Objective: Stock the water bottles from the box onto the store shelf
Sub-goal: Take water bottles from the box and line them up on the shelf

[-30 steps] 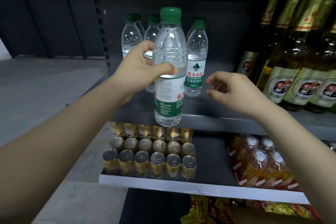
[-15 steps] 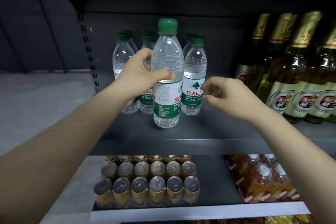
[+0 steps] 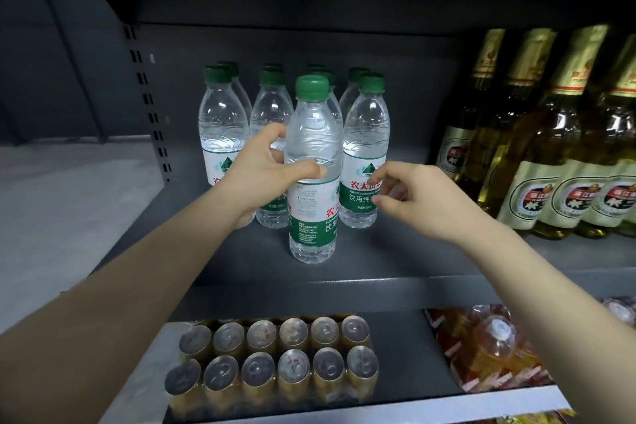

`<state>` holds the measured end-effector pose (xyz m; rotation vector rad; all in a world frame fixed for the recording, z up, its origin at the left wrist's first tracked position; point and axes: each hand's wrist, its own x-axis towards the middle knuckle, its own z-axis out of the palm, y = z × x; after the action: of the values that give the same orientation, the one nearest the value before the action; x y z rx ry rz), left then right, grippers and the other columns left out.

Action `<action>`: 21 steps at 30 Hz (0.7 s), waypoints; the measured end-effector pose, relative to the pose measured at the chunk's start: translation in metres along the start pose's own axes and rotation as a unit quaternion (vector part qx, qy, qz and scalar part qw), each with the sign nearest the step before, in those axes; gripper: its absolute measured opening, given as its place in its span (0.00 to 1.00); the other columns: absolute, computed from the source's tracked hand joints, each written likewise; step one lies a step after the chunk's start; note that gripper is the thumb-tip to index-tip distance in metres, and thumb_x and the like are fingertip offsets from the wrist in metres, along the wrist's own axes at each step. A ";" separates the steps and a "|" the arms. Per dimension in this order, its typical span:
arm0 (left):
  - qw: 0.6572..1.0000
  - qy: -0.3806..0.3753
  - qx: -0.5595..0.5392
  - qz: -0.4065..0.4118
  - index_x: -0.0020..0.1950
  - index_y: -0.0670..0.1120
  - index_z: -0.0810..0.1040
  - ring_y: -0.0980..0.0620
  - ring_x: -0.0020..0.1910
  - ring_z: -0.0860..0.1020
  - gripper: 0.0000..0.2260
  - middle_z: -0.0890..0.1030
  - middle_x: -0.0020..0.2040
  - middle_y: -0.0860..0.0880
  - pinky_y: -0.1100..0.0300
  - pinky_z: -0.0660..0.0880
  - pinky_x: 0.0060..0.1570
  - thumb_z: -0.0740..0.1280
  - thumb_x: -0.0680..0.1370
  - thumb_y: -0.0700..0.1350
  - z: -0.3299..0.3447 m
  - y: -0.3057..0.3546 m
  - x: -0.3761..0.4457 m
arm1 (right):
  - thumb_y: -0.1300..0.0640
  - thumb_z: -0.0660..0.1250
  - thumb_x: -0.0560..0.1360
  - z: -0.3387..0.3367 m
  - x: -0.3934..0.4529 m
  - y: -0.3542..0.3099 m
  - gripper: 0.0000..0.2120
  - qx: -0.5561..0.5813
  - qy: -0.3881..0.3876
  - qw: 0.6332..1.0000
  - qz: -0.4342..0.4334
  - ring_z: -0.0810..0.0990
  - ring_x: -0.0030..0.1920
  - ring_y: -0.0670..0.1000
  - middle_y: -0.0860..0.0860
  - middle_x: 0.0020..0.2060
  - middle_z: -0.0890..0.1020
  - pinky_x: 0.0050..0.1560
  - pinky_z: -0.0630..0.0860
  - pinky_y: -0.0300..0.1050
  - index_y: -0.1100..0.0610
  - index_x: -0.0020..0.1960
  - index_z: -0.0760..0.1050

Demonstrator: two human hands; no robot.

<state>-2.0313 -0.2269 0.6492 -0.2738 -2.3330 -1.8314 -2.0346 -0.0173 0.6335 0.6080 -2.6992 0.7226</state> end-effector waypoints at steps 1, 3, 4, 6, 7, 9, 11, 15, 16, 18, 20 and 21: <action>1.000 -0.004 0.002 -0.002 0.47 0.54 0.72 0.58 0.31 0.80 0.16 0.82 0.32 0.55 0.58 0.74 0.39 0.74 0.69 0.38 -0.001 0.000 0.001 | 0.58 0.68 0.72 0.001 0.001 0.001 0.09 0.001 -0.001 1.000 0.000 0.78 0.39 0.51 0.45 0.37 0.76 0.47 0.75 0.46 0.54 0.52 0.77; 1.000 -0.014 0.005 -0.009 0.49 0.53 0.72 0.56 0.36 0.81 0.16 0.83 0.36 0.54 0.58 0.75 0.40 0.73 0.69 0.39 -0.002 0.000 0.002 | 0.59 0.67 0.72 0.003 0.001 0.002 0.09 0.003 -0.001 1.000 -0.002 0.78 0.40 0.52 0.44 0.36 0.75 0.47 0.75 0.47 0.54 0.52 0.76; 1.000 -0.018 0.007 -0.016 0.51 0.53 0.72 0.54 0.40 0.82 0.16 0.83 0.40 0.51 0.56 0.76 0.43 0.73 0.69 0.39 -0.003 0.000 0.002 | 0.59 0.67 0.72 0.004 0.002 0.003 0.09 0.005 -0.002 1.000 -0.005 0.78 0.40 0.52 0.43 0.35 0.75 0.47 0.75 0.48 0.54 0.52 0.76; 0.999 -0.026 0.011 -0.032 0.56 0.51 0.72 0.49 0.46 0.82 0.18 0.82 0.45 0.48 0.52 0.77 0.50 0.73 0.70 0.41 -0.005 0.000 0.002 | 0.59 0.67 0.72 0.005 0.002 0.004 0.09 0.009 -0.006 1.000 -0.008 0.78 0.40 0.53 0.42 0.35 0.75 0.47 0.75 0.48 0.54 0.52 0.76; 0.999 -0.030 0.011 -0.036 0.58 0.50 0.72 0.48 0.47 0.81 0.19 0.82 0.45 0.48 0.50 0.78 0.52 0.73 0.70 0.41 -0.006 0.001 0.001 | 0.59 0.67 0.72 0.005 0.003 0.004 0.10 0.012 -0.008 1.000 -0.010 0.78 0.41 0.53 0.43 0.36 0.75 0.47 0.75 0.48 0.54 0.52 0.76; 0.999 -0.028 0.006 -0.035 0.60 0.49 0.71 0.49 0.47 0.81 0.20 0.79 0.42 0.50 0.55 0.78 0.49 0.73 0.70 0.42 -0.006 0.001 -0.001 | 0.60 0.68 0.72 0.006 0.003 0.004 0.10 0.025 -0.012 1.000 -0.011 0.79 0.41 0.54 0.44 0.36 0.76 0.48 0.75 0.48 0.54 0.53 0.77; 0.999 -0.019 0.015 -0.028 0.60 0.50 0.71 0.54 0.44 0.80 0.20 0.78 0.42 0.52 0.64 0.76 0.40 0.72 0.71 0.42 -0.006 0.001 -0.005 | 0.60 0.68 0.72 0.007 0.005 0.005 0.10 0.048 -0.016 0.999 -0.012 0.79 0.41 0.54 0.46 0.38 0.77 0.48 0.75 0.46 0.54 0.53 0.77; 0.997 0.004 0.078 -0.022 0.58 0.49 0.72 0.56 0.44 0.80 0.18 0.79 0.47 0.50 0.66 0.74 0.39 0.73 0.71 0.42 -0.009 -0.011 -0.018 | 0.62 0.68 0.72 0.010 0.010 0.007 0.13 0.137 -0.043 0.990 -0.012 0.74 0.37 0.51 0.49 0.42 0.79 0.44 0.72 0.39 0.50 0.54 0.75; 0.995 0.012 0.099 -0.023 0.56 0.50 0.72 0.56 0.43 0.79 0.17 0.79 0.47 0.51 0.65 0.73 0.38 0.73 0.71 0.43 -0.010 -0.015 -0.022 | 0.63 0.68 0.72 0.011 0.012 0.007 0.15 0.156 -0.055 0.986 -0.014 0.74 0.38 0.50 0.51 0.45 0.79 0.44 0.72 0.39 0.50 0.55 0.75; 0.990 0.021 0.139 -0.015 0.53 0.50 0.73 0.55 0.40 0.78 0.14 0.77 0.44 0.51 0.66 0.74 0.39 0.72 0.71 0.43 -0.010 -0.022 -0.028 | 0.65 0.68 0.72 0.012 0.013 0.007 0.16 0.174 -0.074 0.982 -0.020 0.74 0.39 0.50 0.53 0.48 0.79 0.45 0.73 0.39 0.49 0.56 0.74; 0.983 0.031 0.181 0.003 0.52 0.50 0.72 0.53 0.41 0.77 0.13 0.77 0.42 0.51 0.66 0.73 0.43 0.72 0.71 0.42 -0.008 -0.027 -0.034 | 0.66 0.67 0.72 0.014 0.014 0.006 0.18 0.197 -0.086 0.976 -0.026 0.74 0.40 0.49 0.51 0.48 0.79 0.47 0.74 0.41 0.45 0.54 0.74; 0.980 0.037 0.196 0.009 0.52 0.50 0.72 0.53 0.41 0.78 0.14 0.78 0.42 0.51 0.66 0.73 0.44 0.72 0.71 0.42 -0.007 -0.028 -0.037 | 0.66 0.67 0.72 0.016 0.015 0.005 0.19 0.212 -0.092 0.973 -0.027 0.74 0.40 0.49 0.50 0.48 0.79 0.47 0.75 0.41 0.44 0.53 0.73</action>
<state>-2.0020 -0.2419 0.6152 -0.1683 -2.5572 -1.3074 -2.0523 -0.0265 0.6239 0.8829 -2.6899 1.3026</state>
